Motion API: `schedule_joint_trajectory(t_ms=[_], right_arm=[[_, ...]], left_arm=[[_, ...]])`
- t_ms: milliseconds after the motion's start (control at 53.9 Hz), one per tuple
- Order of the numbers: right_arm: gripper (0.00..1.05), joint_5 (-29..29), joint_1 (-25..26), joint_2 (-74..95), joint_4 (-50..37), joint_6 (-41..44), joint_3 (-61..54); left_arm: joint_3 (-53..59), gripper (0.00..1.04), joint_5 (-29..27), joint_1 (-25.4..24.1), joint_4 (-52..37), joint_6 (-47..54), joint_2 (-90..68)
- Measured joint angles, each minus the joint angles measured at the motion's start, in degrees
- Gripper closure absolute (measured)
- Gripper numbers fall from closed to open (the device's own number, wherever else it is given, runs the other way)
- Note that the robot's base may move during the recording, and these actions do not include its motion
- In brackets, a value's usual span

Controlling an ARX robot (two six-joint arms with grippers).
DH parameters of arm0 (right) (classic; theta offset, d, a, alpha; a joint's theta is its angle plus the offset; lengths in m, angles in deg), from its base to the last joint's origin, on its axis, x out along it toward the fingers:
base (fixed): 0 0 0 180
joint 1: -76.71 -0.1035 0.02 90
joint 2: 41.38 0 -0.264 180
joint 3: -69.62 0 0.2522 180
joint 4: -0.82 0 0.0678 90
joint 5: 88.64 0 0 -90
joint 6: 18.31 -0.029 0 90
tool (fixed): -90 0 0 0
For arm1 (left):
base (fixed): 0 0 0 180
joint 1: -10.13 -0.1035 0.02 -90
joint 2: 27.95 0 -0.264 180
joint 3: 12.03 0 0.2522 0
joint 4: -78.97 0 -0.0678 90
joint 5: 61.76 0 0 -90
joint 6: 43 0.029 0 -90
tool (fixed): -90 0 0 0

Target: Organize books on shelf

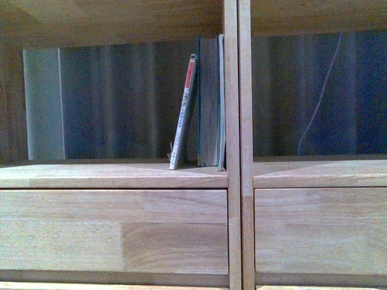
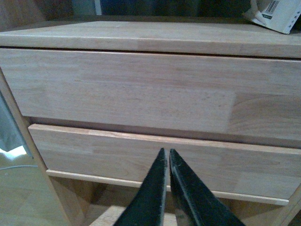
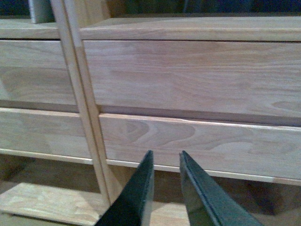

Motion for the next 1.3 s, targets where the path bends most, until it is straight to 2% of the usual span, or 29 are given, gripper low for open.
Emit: schedule_joint_trajectory(t_ms=[111,278,352,427,983,1039,1298], right_arm=[[1.02,0.48,1.14,-1.07,-0.46,0.70,-1.51],[1.02,0.66,1.27,-2.47,-1.05,0.72,-3.37],[1.02,0.66,1.29,-3.15,-1.22,0.76,-4.28],[1.02,0.63,1.31,-3.61,-1.36,0.81,-4.85],[1.02,0.81,1.40,-7.37,-2.01,0.90,-8.72],[1.02,0.81,1.40,-7.48,-2.05,0.90,-8.72],[1.02,0.81,1.40,-7.54,-2.05,0.90,-8.72]], left_arm=[[3.15,1.02,1.38,-1.16,-0.26,-0.20,2.93],[6.95,1.02,2.64,-2.71,-0.13,-0.20,7.15],[8.79,1.02,7.23,-6.27,0.68,-0.17,9.84],[9.99,1.02,7.32,-7.58,1.42,-0.20,11.76],[14.97,1.02,7.72,-7.76,10.16,-0.17,25.57],[16.63,1.02,7.74,-7.76,9.05,-0.17,26.67],[16.90,1.02,7.72,-7.76,15.21,-0.20,33.18]])
